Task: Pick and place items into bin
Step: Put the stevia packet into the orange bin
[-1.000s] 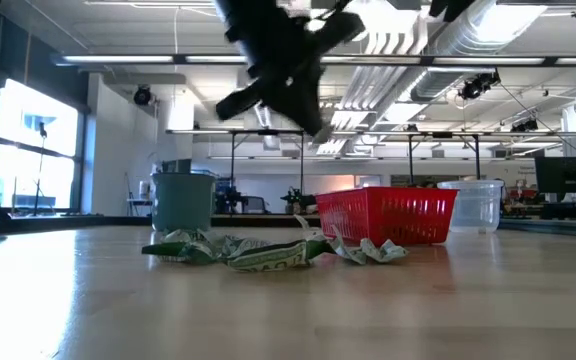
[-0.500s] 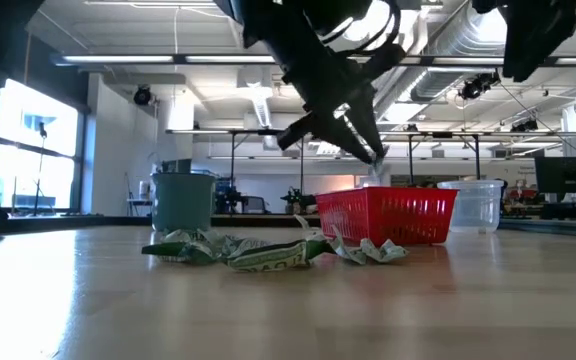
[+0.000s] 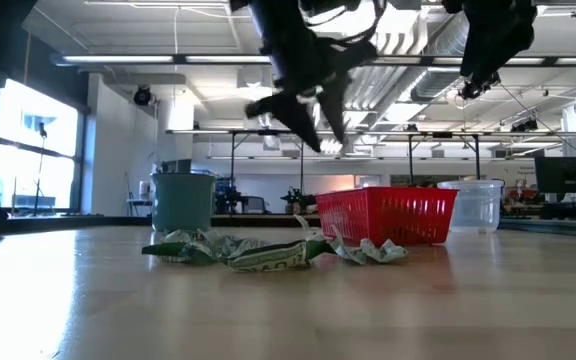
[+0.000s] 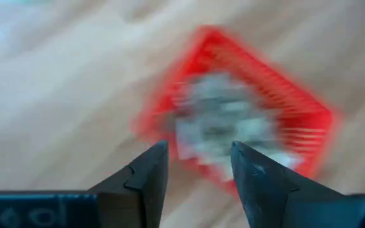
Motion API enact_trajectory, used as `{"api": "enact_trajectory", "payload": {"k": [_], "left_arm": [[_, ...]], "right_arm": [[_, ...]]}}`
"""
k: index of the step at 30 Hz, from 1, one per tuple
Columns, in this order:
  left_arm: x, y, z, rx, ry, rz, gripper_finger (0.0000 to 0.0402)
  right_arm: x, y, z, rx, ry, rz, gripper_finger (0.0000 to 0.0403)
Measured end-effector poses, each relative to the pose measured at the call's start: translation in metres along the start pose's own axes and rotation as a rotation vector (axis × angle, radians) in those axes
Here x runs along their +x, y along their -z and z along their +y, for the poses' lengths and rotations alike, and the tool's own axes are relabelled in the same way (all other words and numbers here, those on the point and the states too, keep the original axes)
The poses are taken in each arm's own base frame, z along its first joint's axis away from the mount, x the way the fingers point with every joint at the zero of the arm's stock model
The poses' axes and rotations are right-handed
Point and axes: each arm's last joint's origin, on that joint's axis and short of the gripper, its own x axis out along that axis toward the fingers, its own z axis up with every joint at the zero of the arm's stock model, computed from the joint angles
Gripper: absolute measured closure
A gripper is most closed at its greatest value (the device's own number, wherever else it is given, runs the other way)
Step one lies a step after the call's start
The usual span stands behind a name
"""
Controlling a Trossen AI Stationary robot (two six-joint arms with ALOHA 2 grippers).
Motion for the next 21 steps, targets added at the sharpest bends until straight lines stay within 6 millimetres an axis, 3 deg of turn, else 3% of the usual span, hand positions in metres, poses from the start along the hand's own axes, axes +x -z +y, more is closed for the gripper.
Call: {"api": "enact_trajectory", "payload": {"k": [3, 10, 17, 21], "left_arm": [[-0.011, -0.016, 0.025, -0.039, -0.133, 0.04, 0.0211], [-0.004, -0.057, 0.076, -0.16, -0.197, 0.063, 0.0209], [0.005, -0.099, 0.112, -0.24, -0.142, -0.09, 0.0145], [0.024, -0.113, 0.128, -0.27, -0.084, -0.096, 0.0106]], "right_arm": [[-0.001, -0.002, -0.004, 0.022, -0.001, -0.01, 0.011], [-0.004, -0.003, -0.004, 0.024, -0.058, -0.008, 0.011], [-0.005, -0.007, 0.001, 0.051, -0.082, -0.072, 0.011], [-0.005, -0.013, 0.001, 0.083, -0.055, -0.15, 0.011]]}}
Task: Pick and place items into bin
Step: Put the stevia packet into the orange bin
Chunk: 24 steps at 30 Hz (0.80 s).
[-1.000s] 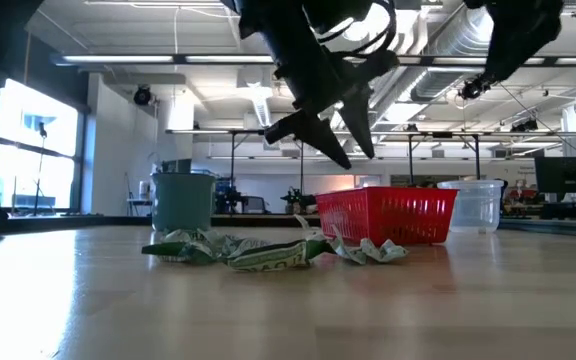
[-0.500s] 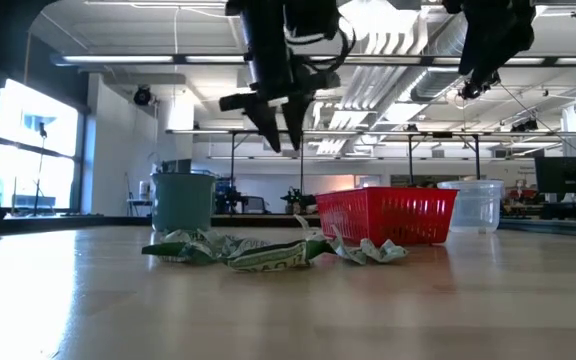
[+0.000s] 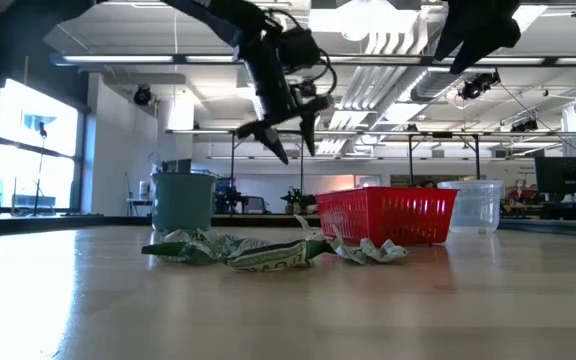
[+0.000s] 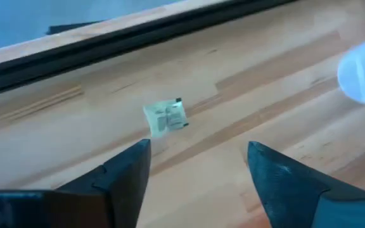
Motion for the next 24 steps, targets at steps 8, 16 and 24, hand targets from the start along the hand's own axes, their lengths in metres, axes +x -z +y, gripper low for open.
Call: {"api": "enact_trajectory", "payload": {"k": [8, 16, 24], "left_arm": [[0.068, 0.0, 0.032, -0.057, 0.035, 0.233, 0.0104], [0.074, -0.011, 0.034, -0.008, 0.064, 0.138, 0.0136], [0.084, -0.016, 0.051, -0.036, 0.039, 0.17, 0.0148]], "right_arm": [[0.007, -0.008, -0.006, 0.115, 0.032, -0.009, 0.011], [0.01, -0.014, -0.011, 0.189, 0.064, -0.045, 0.011], [0.014, -0.018, -0.014, 0.204, 0.085, -0.056, 0.011]]}}
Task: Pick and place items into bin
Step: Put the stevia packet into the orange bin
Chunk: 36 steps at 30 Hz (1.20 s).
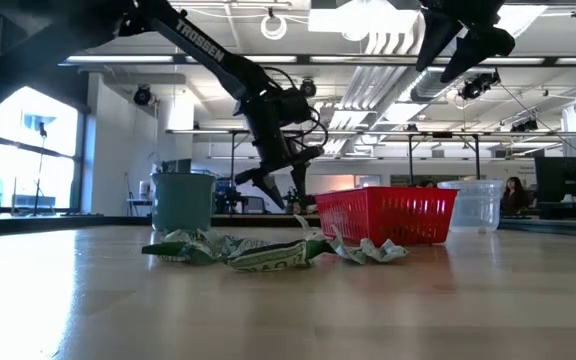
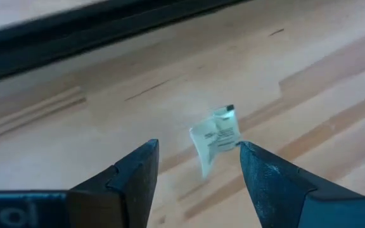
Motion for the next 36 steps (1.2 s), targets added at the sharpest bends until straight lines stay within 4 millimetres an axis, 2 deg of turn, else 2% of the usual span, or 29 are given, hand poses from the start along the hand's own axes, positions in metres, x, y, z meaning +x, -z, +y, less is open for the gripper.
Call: {"api": "enact_trajectory", "payload": {"k": [6, 12, 15, 23, 36], "left_arm": [[0.019, 0.003, 0.006, -0.054, 0.031, 0.072, 0.0141], [0.027, 0.007, 0.005, -0.051, 0.017, 0.084, 0.0156], [0.027, 0.005, 0.004, -0.044, 0.015, 0.049, 0.0182], [0.027, 0.004, 0.004, 0.008, 0.009, 0.037, 0.0284], [0.026, -0.003, -0.003, 0.1, 0.114, -0.014, 0.037]], "right_arm": [[0.001, -0.001, -0.001, 0.0, 0.02, -0.012, 0.011], [0.001, -0.001, -0.001, 0.0, 0.023, -0.014, 0.011], [0.001, -0.001, -0.001, -0.001, 0.028, -0.017, 0.011], [0.001, -0.001, -0.002, -0.004, 0.04, -0.02, 0.011], [0.001, 0.002, -0.004, -0.019, 0.068, 0.003, 0.011]]}}
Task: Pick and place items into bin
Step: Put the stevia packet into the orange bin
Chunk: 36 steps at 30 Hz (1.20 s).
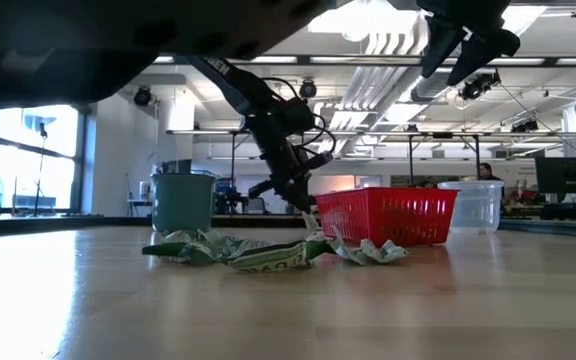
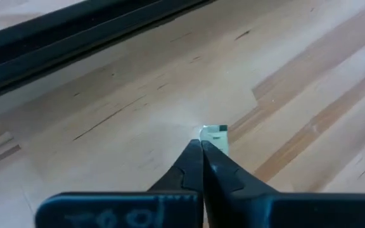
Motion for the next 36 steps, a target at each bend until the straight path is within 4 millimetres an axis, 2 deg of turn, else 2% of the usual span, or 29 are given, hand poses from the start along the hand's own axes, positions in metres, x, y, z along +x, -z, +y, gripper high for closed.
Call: {"api": "enact_trajectory", "payload": {"k": [4, 9, 13, 16, 19, 23, 27, 30, 32, 36], "left_arm": [[0.0, 0.0, 0.0, 0.011, 0.008, 0.004, 0.0379], [-0.009, -0.005, -0.007, 0.013, 0.063, 0.033, 0.0365], [-0.025, -0.005, -0.023, 0.052, 0.06, 0.088, 0.0378], [-0.039, 0.003, -0.047, 0.123, 0.077, 0.152, 0.0379], [-0.053, 0.024, -0.083, 0.243, 0.091, 0.222, 0.0379], [-0.072, 0.065, -0.141, 0.415, 0.136, 0.266, 0.0372], [-0.079, 0.109, -0.184, 0.524, 0.126, 0.236, 0.0371], [-0.073, 0.128, -0.203, 0.537, 0.096, 0.147, 0.0376], [-0.064, 0.139, -0.209, 0.549, 0.02, 0.087, 0.0366], [-0.057, 0.149, -0.216, 0.519, -0.066, -0.014, 0.0297]], "right_arm": [[0.0, 0.001, -0.001, -0.005, 0.006, 0.007, 0.011], [0.001, 0.0, -0.003, -0.004, 0.025, 0.014, 0.011], [0.003, 0.0, -0.009, 0.005, 0.036, 0.06, 0.011], [0.004, 0.001, -0.012, -0.001, 0.043, 0.092, 0.011], [0.004, 0.003, -0.013, -0.03, 0.049, 0.109, 0.011], [0.003, 0.004, -0.012, -0.072, 0.032, 0.135, 0.011], [0.002, 0.007, -0.01, -0.116, 0.0, 0.164, 0.011], [-0.001, 0.011, -0.007, -0.145, -0.017, 0.172, 0.011], [-0.003, 0.014, -0.004, -0.167, -0.027, 0.18, 0.011], [-0.008, 0.021, 0.002, -0.213, -0.058, 0.19, 0.011]]}}
